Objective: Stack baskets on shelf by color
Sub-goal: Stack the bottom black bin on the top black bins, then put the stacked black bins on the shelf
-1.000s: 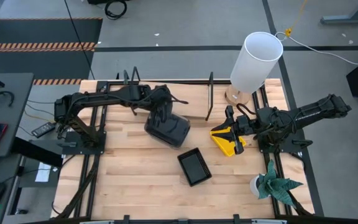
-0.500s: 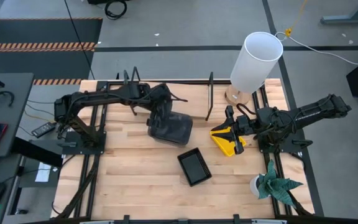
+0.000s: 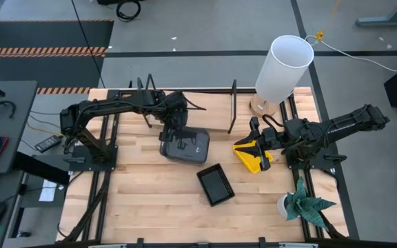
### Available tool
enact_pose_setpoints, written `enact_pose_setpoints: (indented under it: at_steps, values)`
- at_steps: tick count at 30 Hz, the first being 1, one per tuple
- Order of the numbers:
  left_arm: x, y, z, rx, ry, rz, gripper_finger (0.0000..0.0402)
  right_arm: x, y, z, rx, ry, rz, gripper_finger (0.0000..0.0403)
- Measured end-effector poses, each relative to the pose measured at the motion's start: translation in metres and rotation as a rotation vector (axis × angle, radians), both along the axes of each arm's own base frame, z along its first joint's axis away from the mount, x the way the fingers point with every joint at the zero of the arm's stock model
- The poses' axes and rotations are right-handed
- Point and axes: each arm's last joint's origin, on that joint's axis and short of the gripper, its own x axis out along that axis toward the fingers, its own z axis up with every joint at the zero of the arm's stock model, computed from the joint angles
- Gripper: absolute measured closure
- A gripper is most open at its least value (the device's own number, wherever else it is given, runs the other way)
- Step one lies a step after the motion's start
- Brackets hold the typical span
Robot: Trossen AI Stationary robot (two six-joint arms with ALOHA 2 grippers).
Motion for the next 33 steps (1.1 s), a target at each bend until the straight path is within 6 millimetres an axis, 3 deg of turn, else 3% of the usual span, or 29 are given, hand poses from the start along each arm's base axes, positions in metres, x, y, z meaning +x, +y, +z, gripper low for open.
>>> enact_pose_setpoints:
  at_steps: [14, 20, 23, 27, 33]
  values:
    - [0.000, 0.000, 0.000, 0.006, 0.005, 0.081, 0.0294, 0.000, 0.000, 0.000, 0.001, -0.003, 0.000, 0.0320]
    - [-0.008, -0.010, -0.004, -0.017, 0.115, 0.054, 0.0280, 0.000, 0.000, 0.000, 0.003, -0.003, 0.000, 0.0320]
    - [-0.013, -0.025, -0.006, 0.020, 0.221, -0.069, 0.0285, 0.000, 0.000, 0.000, 0.002, -0.003, 0.000, 0.0320]
    - [-0.021, -0.048, -0.007, 0.135, 0.376, -0.389, 0.0291, 0.000, 0.000, 0.000, 0.002, -0.003, 0.000, 0.0320]
    - [-0.018, -0.075, -0.006, 0.318, 0.443, -0.711, 0.0268, 0.000, 0.000, 0.000, 0.003, -0.003, 0.000, 0.0320]
